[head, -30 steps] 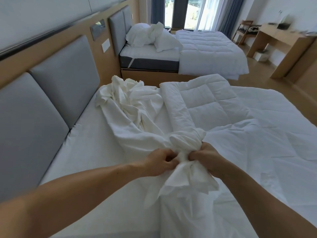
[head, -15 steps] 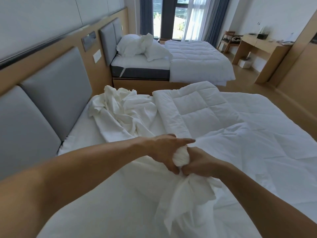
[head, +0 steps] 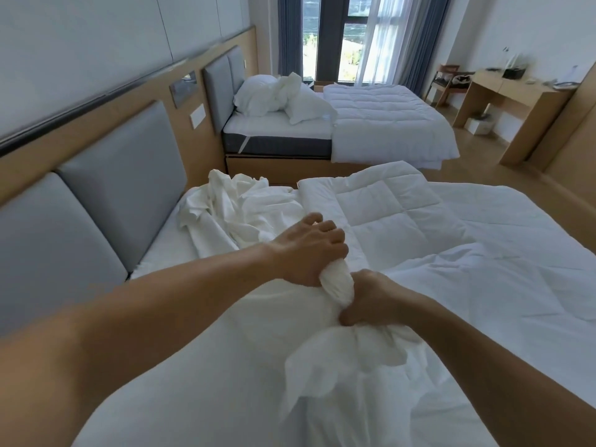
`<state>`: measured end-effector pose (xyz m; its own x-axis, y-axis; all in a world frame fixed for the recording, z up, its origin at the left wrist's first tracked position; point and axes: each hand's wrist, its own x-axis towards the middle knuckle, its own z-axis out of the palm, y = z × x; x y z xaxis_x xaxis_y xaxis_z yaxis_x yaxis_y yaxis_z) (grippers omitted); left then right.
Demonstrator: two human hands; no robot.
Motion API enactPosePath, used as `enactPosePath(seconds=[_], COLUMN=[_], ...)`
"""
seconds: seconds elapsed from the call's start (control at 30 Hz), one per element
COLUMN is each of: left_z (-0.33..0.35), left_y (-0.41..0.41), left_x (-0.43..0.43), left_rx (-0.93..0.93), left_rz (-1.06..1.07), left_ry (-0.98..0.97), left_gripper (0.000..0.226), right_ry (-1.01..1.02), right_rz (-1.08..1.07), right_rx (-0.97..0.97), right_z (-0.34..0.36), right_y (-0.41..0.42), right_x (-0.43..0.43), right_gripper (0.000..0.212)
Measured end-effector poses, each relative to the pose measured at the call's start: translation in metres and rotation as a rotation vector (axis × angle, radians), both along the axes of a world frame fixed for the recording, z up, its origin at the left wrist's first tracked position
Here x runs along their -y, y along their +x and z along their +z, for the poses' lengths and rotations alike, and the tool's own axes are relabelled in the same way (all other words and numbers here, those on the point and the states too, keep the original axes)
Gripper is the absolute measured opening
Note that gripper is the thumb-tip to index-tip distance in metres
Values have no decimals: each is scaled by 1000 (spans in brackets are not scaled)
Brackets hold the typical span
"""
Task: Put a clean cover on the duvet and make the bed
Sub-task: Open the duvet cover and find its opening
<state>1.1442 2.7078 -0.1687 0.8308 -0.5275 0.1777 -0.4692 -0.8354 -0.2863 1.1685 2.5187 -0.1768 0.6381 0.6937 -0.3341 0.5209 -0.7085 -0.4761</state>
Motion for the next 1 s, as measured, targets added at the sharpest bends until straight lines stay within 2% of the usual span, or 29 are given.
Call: enactPosePath(seconds=[0.07, 0.1, 0.17, 0.23, 0.3, 0.33, 0.43, 0.53, 0.63, 0.7, 0.8, 0.87, 0.97, 1.0], left_z=[-27, -41, -63, -78, -90, -93, -92, -85, -68, -55, -52, -64, -76, -75], left_y=[-12, -22, -48, -71, -82, -85, -85, -89, -91, -92, -98, -103, -105, -105], left_x=[-10, -12, -9, 2, 16, 22, 30, 30, 23, 24, 42, 53, 57, 57], left_rx=[125, 168, 111, -206, -541, -644, -764, -724, -618, -604, -606, -592, -549, -523], left_rz=[207, 313, 531, 703, 706, 674, 630, 636, 609, 550, 474, 449, 450, 453], left_ry=[-280, -423, -703, -927, -1093, -1157, -1165, -1171, -1290, -1232, -1135, -1153, -1238, -1260], left_gripper=[66, 69, 54, 39, 42, 43, 32, 15, 18, 19, 18, 21, 7, 10], right_ry=[176, 296, 460, 500, 518, 537, 588, 607, 548, 464, 436, 488, 507, 498], right_rz=[-119, -202, -338, -411, -465, -498, -563, -525, -371, -274, -239, -270, -296, -305], right_rx=[-181, -278, -417, -484, -501, -508, -534, -532, -534, -532, -461, -455, -573, -619], right_z=[-15, -20, -30, -37, -42, -44, -47, -47, -43, -41, -39, -37, -39, -40], right_y=[2, 3, 5, 4, 0, -1, -5, -14, -21, -24, -27, -29, -28, -27], right_x=[10, 15, 21, 21, 17, 15, 14, 15, 22, 25, 23, 23, 32, 35], right_gripper=[30, 32, 35, 39, 36, 32, 31, 33, 46, 53, 44, 38, 36, 38])
